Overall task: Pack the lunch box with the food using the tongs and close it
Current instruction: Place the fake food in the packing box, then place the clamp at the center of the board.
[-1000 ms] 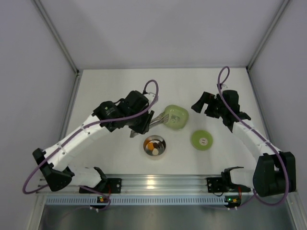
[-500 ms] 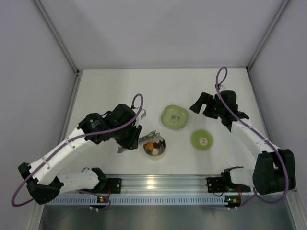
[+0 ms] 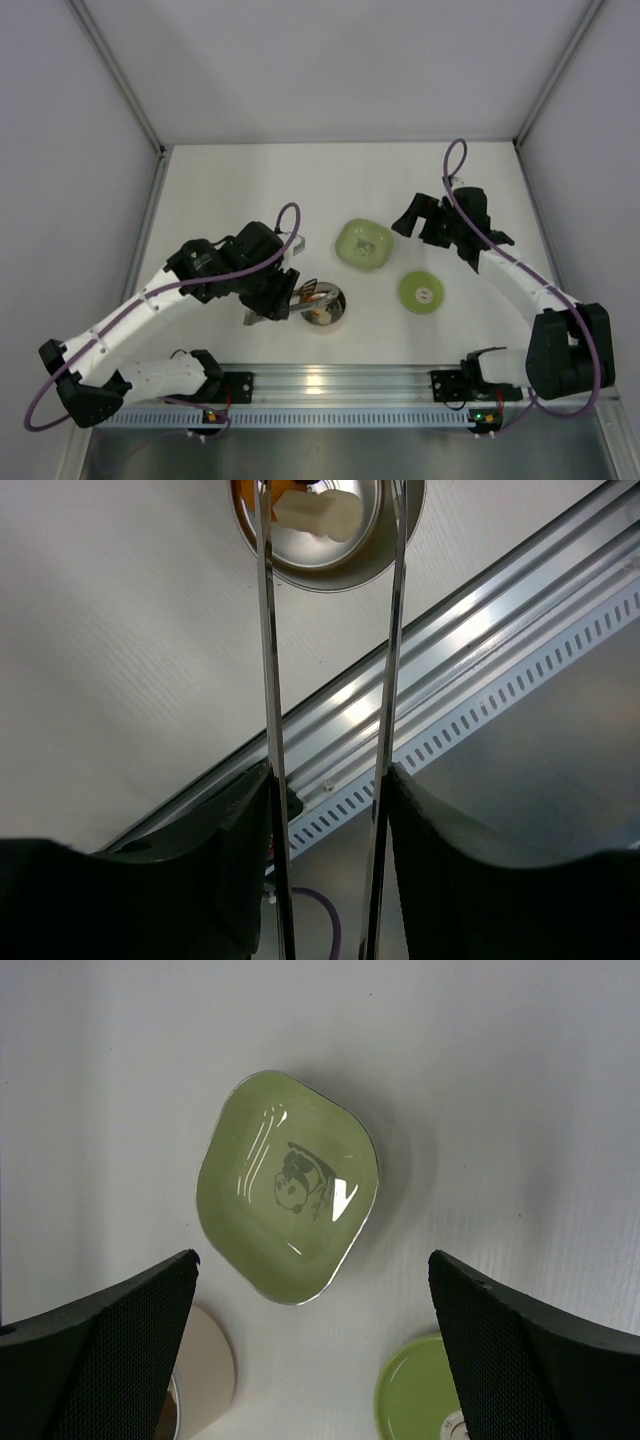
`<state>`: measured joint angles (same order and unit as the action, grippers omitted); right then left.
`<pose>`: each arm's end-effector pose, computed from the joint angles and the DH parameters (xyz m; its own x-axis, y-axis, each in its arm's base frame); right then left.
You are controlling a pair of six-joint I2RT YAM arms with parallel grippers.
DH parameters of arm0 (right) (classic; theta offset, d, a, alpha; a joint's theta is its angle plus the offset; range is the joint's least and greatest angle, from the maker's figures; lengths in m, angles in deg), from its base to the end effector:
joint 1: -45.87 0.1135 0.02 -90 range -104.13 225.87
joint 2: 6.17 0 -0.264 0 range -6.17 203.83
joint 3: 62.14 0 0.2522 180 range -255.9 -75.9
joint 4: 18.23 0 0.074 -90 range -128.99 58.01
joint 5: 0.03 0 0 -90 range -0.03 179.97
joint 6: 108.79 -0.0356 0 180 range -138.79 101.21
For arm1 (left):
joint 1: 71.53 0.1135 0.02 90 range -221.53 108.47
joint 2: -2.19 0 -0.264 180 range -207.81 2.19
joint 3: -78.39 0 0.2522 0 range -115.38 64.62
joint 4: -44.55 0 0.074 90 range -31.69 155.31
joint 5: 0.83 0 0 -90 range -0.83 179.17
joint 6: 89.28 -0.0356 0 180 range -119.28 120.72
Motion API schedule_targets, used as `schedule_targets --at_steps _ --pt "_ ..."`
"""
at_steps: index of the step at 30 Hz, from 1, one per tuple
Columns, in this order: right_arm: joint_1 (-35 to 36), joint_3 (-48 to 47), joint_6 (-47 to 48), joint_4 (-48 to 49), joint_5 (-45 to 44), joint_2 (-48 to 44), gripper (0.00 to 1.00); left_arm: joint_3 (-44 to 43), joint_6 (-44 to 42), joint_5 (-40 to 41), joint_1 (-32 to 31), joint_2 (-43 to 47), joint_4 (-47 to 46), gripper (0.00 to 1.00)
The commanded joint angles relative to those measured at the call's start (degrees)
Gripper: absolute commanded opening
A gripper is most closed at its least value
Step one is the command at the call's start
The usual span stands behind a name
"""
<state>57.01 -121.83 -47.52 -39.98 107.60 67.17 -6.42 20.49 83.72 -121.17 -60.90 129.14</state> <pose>0.2701 0.0642 0.2444 -0.7033 0.3284 -0.6304 -0.1007 0.8319 0.5457 0.1170 -0.1429 0.3448 -0.8084 0.4313 -0.4005 0.5453 0.8050 -0.2338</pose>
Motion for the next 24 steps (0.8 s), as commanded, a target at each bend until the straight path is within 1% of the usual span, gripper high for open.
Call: schedule_targets --at_steps 1,4,6,8,11,12,13,15,16,17,18,19,20,22,24 --pt "1.4 -2.5 -0.4 2.7 -0.8 0.7 0.96 -0.1 0.2 -1.2 -0.2 1.7 0.3 0.52" --pt "1.7 -2.2 -0.2 2.7 -0.8 0.7 0.96 -1.3 0.6 0.3 -0.2 1.9 -0.1 0.52" --pt "1.7 -2.2 -0.3 2.6 -0.8 0.6 0.96 -3.7 1.1 1.9 -0.2 2.1 -0.9 0.51" --pt "1.7 -2.4 0.0 2.7 -0.8 0.5 0.96 -7.2 1.9 5.5 -0.2 1.4 -1.9 0.52" --pt "1.7 -2.6 0.1 2.7 -0.4 0.6 0.96 -11.9 3.2 14.1 0.1 -2.3 -3.4 0.52" --pt "1.8 -2.7 0.0 2.7 -0.1 0.6 0.96 -12.7 3.3 15.7 0.3 -4.5 -4.4 0.54" --pt "1.8 -2.5 0.1 2.8 0.2 0.6 0.96 -13.4 3.8 17.1 2.2 -5.7 -5.3 0.54" --pt "1.8 -2.5 0.2 2.6 0.7 0.4 0.96 -14.1 3.6 15.9 5.9 -8.9 -9.8 0.55" --pt "1.9 -2.3 0.2 2.6 0.8 0.3 0.96 -13.3 4.0 14.7 11.1 -9.6 -11.7 0.55" --pt "1.8 -2.1 0.3 2.6 0.9 0.1 0.96 -12.5 4.2 11.7 13.7 -10.3 -13.9 0.55" --pt "1.8 -1.9 0.3 2.6 1.1 -0.4 0.96 -11.8 4.7 10.4 16.7 -11.7 -18.3 0.55" --pt "1.8 -1.3 0.6 2.6 1.0 -0.6 0.96 -11.1 6.4 9.1 22.1 -12.5 -20.4 0.55" --pt "1.9 -1.1 0.7 2.5 0.9 -0.7 0.96 -9.3 7.3 8.2 24.0 -13.3 -22.6 0.55" --pt "1.9 -0.7 0.7 2.1 1.1 -0.8 0.96 -6.4 10.0 10.5 27.7 -15.4 -28.6 0.55" --pt "1.9 -0.6 1.0 1.2 1.3 -0.3 0.96 -4.3 11.3 12.1 29.2 -17.8 -34.5 0.56"
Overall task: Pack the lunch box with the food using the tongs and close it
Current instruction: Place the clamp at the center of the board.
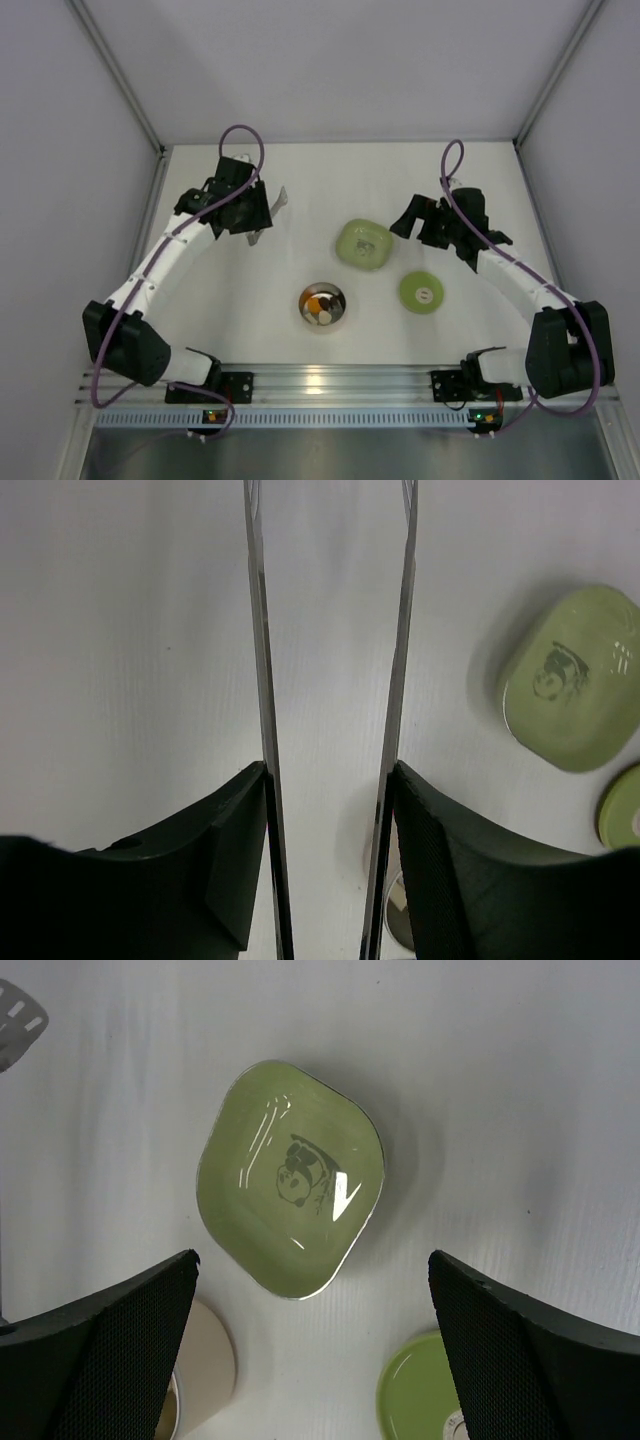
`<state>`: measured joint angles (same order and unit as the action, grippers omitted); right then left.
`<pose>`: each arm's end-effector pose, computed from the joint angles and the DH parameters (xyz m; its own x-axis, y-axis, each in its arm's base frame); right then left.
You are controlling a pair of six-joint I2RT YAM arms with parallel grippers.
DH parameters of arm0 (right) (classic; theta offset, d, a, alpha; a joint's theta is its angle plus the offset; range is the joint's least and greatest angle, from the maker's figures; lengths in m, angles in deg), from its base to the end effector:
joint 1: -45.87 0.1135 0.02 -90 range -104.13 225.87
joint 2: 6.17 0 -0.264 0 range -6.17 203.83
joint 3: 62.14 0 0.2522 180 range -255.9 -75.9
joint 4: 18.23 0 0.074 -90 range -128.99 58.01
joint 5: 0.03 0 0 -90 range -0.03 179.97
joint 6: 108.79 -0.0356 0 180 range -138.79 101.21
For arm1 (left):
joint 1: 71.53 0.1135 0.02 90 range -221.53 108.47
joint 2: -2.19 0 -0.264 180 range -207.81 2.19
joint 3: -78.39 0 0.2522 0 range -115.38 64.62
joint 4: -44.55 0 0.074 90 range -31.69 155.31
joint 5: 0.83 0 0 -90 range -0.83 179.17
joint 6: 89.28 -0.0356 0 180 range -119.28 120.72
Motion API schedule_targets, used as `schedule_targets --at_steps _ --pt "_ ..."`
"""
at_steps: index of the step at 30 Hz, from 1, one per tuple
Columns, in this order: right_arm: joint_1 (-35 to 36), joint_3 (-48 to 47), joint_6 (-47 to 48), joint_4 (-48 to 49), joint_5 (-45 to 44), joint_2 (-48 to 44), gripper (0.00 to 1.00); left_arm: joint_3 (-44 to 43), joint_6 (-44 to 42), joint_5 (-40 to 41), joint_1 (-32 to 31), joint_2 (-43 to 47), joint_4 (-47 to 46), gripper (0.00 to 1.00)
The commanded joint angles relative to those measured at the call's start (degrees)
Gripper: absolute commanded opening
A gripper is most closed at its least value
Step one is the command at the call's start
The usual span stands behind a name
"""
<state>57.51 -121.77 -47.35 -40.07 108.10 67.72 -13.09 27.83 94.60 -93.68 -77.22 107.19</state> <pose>0.2703 0.0670 0.2415 -0.7163 0.3163 -0.6220 -0.1088 0.8298 0.5473 0.2677 -0.1053 0.3412 -0.7825 -0.1713 -0.5987 -0.0415 0.9736 -0.2244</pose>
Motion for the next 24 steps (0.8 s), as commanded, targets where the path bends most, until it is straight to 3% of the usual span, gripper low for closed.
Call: schedule_targets --at_steps 1,11,24 --pt "1.3 -1.1 1.4 0.9 0.8 -0.7 0.96 4.0 5.2 0.9 2.9 -2.3 -14.1 0.56" --pt "1.4 -3.0 3.4 -7.0 -4.2 -1.2 0.95 12.9 8.3 -1.6 4.5 -10.1 -22.9 0.65" --pt "5.6 -2.9 2.8 -24.2 -17.9 -5.6 0.81 20.2 8.8 -5.1 5.0 -10.3 -31.4 0.75"
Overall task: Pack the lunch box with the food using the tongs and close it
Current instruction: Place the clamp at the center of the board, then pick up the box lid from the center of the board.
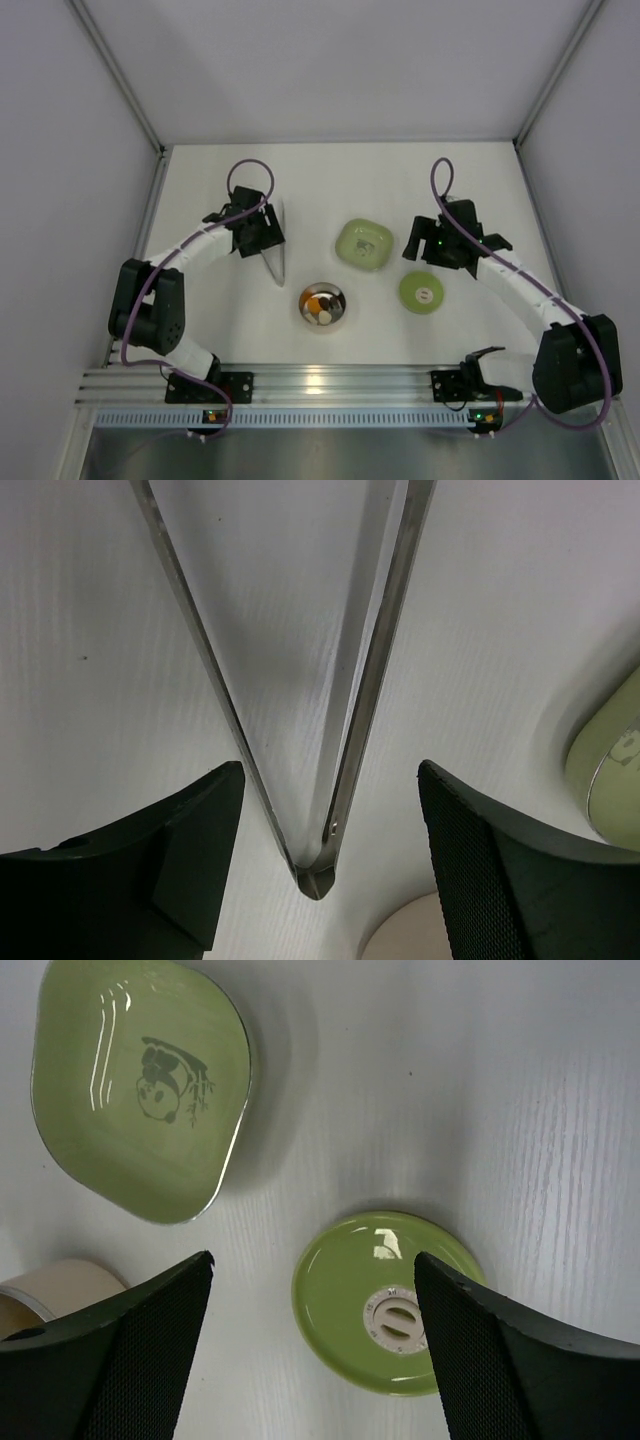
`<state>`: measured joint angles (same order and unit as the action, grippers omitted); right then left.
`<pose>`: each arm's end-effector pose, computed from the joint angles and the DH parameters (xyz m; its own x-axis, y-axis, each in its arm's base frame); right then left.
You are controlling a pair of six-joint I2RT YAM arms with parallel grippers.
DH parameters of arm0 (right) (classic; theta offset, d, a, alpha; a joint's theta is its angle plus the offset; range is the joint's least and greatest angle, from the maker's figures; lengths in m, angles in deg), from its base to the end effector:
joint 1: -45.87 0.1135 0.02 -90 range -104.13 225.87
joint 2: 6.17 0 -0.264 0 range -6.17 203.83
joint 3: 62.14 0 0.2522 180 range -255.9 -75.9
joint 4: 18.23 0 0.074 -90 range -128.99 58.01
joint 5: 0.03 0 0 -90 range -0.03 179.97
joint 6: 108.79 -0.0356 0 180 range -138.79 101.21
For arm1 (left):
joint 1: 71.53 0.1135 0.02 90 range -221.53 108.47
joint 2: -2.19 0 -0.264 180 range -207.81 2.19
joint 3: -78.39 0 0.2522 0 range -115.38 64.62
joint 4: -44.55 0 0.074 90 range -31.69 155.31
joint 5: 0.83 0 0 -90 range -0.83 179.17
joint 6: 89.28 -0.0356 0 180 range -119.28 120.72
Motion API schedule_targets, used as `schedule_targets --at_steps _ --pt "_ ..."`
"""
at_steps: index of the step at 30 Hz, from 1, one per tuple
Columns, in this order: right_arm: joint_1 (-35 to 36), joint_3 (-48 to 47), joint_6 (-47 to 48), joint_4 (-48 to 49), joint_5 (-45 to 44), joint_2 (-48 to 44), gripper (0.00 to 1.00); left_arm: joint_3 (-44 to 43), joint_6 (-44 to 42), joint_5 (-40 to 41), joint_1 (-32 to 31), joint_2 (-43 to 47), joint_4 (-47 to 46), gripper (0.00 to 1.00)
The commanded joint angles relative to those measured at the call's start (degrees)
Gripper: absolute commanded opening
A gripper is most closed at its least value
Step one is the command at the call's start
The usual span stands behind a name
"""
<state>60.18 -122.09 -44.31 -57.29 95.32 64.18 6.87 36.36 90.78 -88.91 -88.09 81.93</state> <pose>0.2418 0.0651 0.2334 -0.7959 0.2397 -0.5560 0.0422 0.9380 0.3440 0.3068 -0.0950 0.2054 -0.8093 -0.3570 -0.4664 -0.2313 0.9236 -0.3057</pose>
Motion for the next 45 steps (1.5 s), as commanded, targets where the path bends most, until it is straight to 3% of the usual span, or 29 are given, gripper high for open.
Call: schedule_targets --at_steps 1,13,21,29,40,45 --pt "4.2 -2.7 -0.5 -7.8 -5.3 -2.0 0.80 0.2 0.4 -1.3 0.2 0.8 -6.5 0.75" --pt "6.2 1.7 -11.8 -12.7 -16.2 -5.1 0.74 -0.9 0.8 -6.1 0.2 9.4 -6.5 0.77" --pt "2.8 10.0 -18.3 -7.2 -13.4 -7.9 0.62 -0.3 1.1 -7.7 0.2 13.5 -5.9 0.77" --pt "-0.6 14.4 -20.6 -6.1 -14.2 -13.5 0.63 0.9 1.5 -9.1 0.2 14.0 -6.6 0.78" --pt "-4.1 19.1 -21.9 -0.7 -10.9 -14.2 0.61 1.4 1.5 -9.8 0.1 13.5 -7.1 0.78" --pt "-5.0 21.1 -23.2 2.2 -9.9 -14.1 0.54 1.7 1.5 -9.5 0.1 13.6 -7.0 0.78"
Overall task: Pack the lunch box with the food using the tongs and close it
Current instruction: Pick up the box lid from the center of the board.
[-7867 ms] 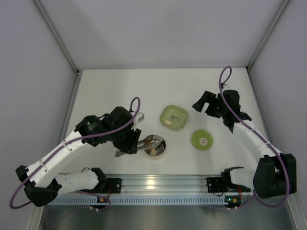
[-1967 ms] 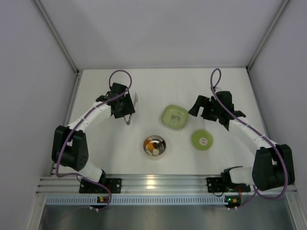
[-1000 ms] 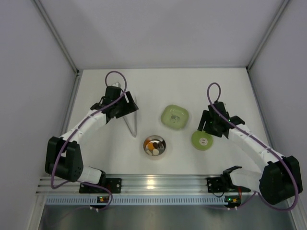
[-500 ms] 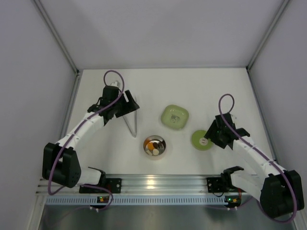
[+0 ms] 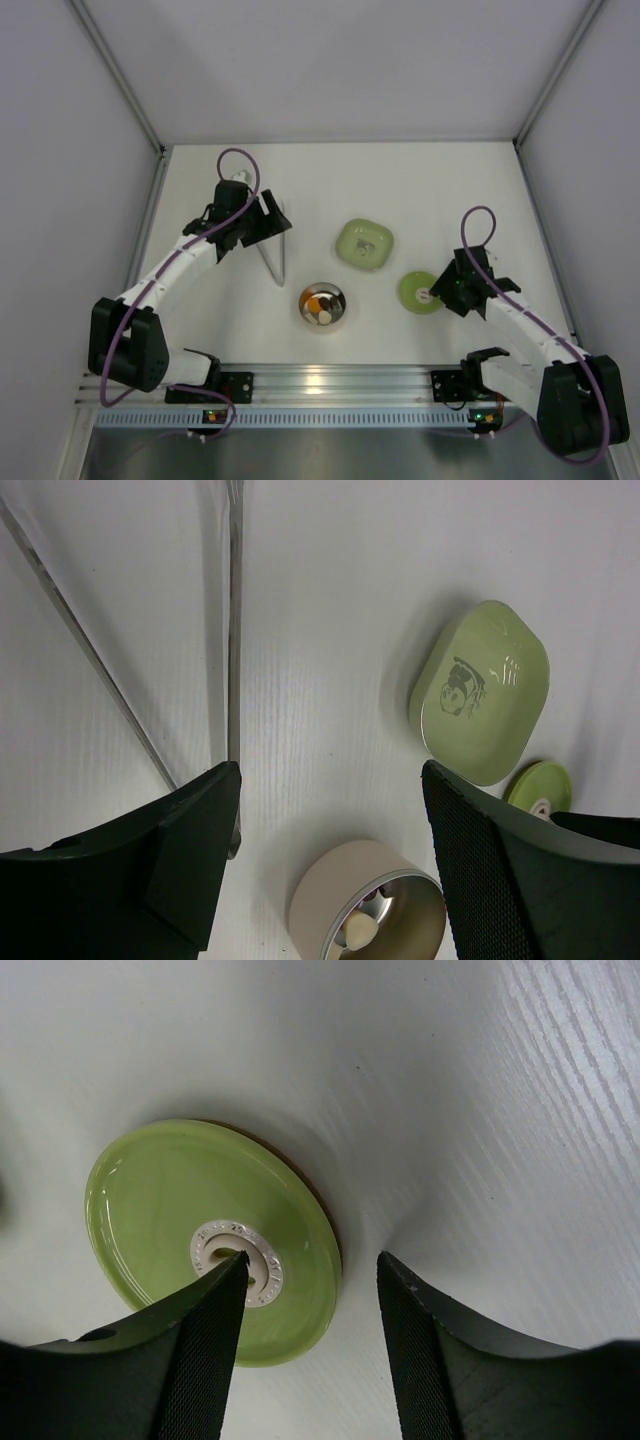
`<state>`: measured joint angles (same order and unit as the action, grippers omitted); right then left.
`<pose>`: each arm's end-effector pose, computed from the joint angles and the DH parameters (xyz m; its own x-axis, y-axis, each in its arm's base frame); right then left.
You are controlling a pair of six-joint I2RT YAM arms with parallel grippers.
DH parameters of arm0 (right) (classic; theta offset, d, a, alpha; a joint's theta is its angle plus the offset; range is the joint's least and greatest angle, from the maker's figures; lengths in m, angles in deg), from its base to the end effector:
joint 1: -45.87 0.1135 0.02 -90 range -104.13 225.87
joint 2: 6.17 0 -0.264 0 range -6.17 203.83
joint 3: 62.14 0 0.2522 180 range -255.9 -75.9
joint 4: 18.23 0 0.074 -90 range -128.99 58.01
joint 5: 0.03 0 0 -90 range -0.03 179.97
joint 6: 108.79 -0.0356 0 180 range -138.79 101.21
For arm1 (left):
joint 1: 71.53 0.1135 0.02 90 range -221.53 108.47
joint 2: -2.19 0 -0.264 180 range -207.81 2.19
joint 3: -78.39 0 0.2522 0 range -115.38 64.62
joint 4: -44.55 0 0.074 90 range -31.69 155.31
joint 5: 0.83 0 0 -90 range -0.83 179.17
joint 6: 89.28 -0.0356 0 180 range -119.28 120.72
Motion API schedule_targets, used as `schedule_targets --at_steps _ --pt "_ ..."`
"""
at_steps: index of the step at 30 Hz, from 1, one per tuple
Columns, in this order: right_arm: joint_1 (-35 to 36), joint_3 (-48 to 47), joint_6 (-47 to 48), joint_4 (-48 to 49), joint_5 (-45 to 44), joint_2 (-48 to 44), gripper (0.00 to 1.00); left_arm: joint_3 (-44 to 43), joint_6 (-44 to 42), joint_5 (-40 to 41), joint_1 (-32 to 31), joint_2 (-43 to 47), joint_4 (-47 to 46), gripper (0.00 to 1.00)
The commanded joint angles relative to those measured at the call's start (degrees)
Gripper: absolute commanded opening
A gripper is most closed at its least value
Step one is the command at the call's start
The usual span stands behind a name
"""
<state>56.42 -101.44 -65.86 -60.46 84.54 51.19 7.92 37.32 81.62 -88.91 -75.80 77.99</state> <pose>0.1693 0.0281 0.1626 -0.6813 0.6146 -0.3977 0.5324 0.7889 0.3069 0.2826 -0.0934 0.2671 -0.7353 -0.3892 -0.5549 -0.0593 0.8525 -0.5194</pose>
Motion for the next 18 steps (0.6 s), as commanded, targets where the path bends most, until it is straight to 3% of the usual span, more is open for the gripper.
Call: schedule_targets --at_steps 1,11,18 --pt "-1.2 0.7 -1.8 5.5 0.9 -1.2 0.52 0.6 0.5 -0.4 0.1 1.3 -3.1 0.78" --pt "-2.5 5.9 -3.6 11.2 0.9 -3.3 0.44 1.1 0.5 0.0 0.1 1.2 -2.9 0.78" --pt "-3.1 8.9 -4.6 17.5 2.2 -3.6 0.31 1.4 0.4 0.2 0.1 1.1 -2.6 0.78"
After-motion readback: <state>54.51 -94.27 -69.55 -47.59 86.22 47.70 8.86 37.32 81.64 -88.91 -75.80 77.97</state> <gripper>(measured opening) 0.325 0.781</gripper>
